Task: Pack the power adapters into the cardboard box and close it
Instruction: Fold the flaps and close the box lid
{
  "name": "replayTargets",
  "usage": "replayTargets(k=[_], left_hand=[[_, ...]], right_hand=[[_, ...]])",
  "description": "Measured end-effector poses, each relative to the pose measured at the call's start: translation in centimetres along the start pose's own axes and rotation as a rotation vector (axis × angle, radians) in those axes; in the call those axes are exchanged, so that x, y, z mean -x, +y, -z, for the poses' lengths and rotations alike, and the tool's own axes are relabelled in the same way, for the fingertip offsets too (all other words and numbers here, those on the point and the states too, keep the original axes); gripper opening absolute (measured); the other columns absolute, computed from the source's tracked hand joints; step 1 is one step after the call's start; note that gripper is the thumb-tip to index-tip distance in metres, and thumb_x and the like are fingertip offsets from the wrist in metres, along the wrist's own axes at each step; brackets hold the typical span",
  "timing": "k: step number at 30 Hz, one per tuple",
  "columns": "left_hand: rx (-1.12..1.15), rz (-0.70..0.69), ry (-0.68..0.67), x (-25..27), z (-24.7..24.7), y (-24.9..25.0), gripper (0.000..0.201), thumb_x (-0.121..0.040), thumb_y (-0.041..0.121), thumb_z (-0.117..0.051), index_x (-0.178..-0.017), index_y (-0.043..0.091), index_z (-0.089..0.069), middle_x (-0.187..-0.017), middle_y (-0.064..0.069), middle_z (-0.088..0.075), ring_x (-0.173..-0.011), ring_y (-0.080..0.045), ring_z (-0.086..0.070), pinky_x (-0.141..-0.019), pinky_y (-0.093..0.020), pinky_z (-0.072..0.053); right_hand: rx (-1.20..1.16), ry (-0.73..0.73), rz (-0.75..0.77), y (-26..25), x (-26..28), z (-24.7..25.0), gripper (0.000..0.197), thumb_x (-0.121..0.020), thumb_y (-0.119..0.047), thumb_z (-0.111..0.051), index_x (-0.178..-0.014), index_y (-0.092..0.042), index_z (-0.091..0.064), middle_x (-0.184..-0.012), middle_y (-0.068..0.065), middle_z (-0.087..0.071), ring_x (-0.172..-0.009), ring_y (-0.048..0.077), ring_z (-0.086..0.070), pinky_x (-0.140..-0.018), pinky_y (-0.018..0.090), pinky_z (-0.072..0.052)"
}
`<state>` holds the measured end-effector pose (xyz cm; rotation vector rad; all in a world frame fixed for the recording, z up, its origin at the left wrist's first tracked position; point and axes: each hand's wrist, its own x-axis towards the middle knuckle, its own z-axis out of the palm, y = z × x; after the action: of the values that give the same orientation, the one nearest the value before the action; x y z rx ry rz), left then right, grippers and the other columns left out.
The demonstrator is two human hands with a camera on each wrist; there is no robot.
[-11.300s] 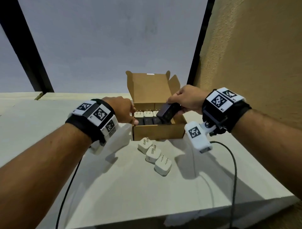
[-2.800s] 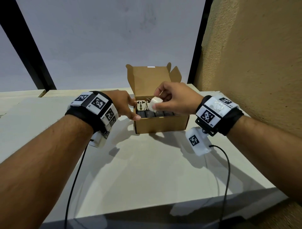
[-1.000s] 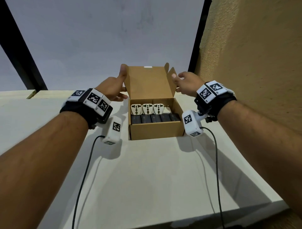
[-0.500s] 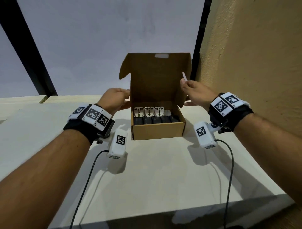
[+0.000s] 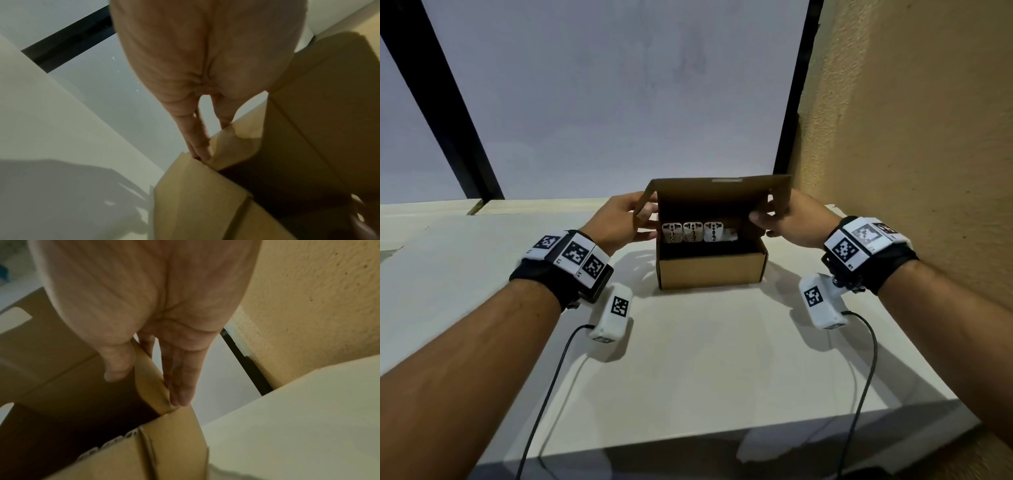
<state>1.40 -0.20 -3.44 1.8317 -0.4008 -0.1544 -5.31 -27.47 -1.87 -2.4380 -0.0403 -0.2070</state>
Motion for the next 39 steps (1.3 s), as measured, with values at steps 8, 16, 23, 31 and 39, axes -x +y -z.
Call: replayTargets(k=[8,16,23,31,39], left_hand=[[-0.223,-0.454,0.03,0.6,2.0,-0.9,0.044,-0.089,-0.006,-0.055,-0.099,0.034,-0.072,-0.111,0.014,-0.064,-0.099,-0.014,-0.062,-0.081,-0.026,-0.055],[-0.28,-0.311,-0.115,2.2,2.0,-0.4,0.033,-0.081,-0.006,-0.051,-0.086,0.019,-0.073,-0.106,0.005,-0.071,-0.108,-0.011,-0.061,-0.099,-0.033,-0.044],[-0.45,-0.303,-0.048,2.8,0.8,0.1,0.02,-0.09,0.023,-0.056,-0.087,0.009,-0.071,-0.097,0.016,-0.07,-0.1,-0.001,-0.061,-0.092,-0.025,-0.042],[-0.536,-0.306,-0.058,3.1,0.5,-0.6,0.017,-0.089,0.02,-0.058,-0.078,0.011,-0.068,-0.102,0.011,-0.07,-0.103,-0.005,-0.059,-0.092,-0.026,-0.042],[-0.651,-0.222,-0.136,3.2,0.3,0.0,0.019,-0.088,0.021,-0.06,-0.09,0.006,-0.07,-0.108,0.007,-0.07,-0.101,-0.005,-0.059,-0.089,-0.018,-0.043]], right_hand=[[0.201,-0.169,0.048,0.5,2.1,2.2,0.08,-0.081,0.018,-0.048,-0.145,-0.028,-0.035,-0.099,-0.017,-0.052,-0.102,0.005,-0.054,-0.096,0.031,-0.048],[-0.18,-0.041,-0.122,-1.2,2.4,0.9,0.036,-0.098,-0.032,-0.045,-0.096,-0.004,-0.067,-0.094,0.017,-0.072,-0.08,0.027,-0.066,-0.083,0.04,-0.05],[0.288,-0.012,-0.11,-1.8,2.6,-0.9,0.045,-0.095,-0.052,-0.043,-0.127,-0.027,-0.063,-0.131,0.001,-0.062,-0.12,0.021,-0.054,-0.088,0.028,-0.039],[0.355,-0.097,-0.134,-2.3,2.6,-1.3,0.044,-0.097,-0.049,-0.041,-0.129,-0.027,-0.062,-0.13,0.003,-0.062,-0.116,0.024,-0.055,-0.091,0.033,-0.04],[0.422,-0.087,-0.096,-2.9,2.3,-1.9,0.038,-0.097,-0.042,-0.048,-0.116,-0.019,-0.072,-0.115,0.01,-0.067,-0.102,0.025,-0.058,-0.078,0.03,-0.042]])
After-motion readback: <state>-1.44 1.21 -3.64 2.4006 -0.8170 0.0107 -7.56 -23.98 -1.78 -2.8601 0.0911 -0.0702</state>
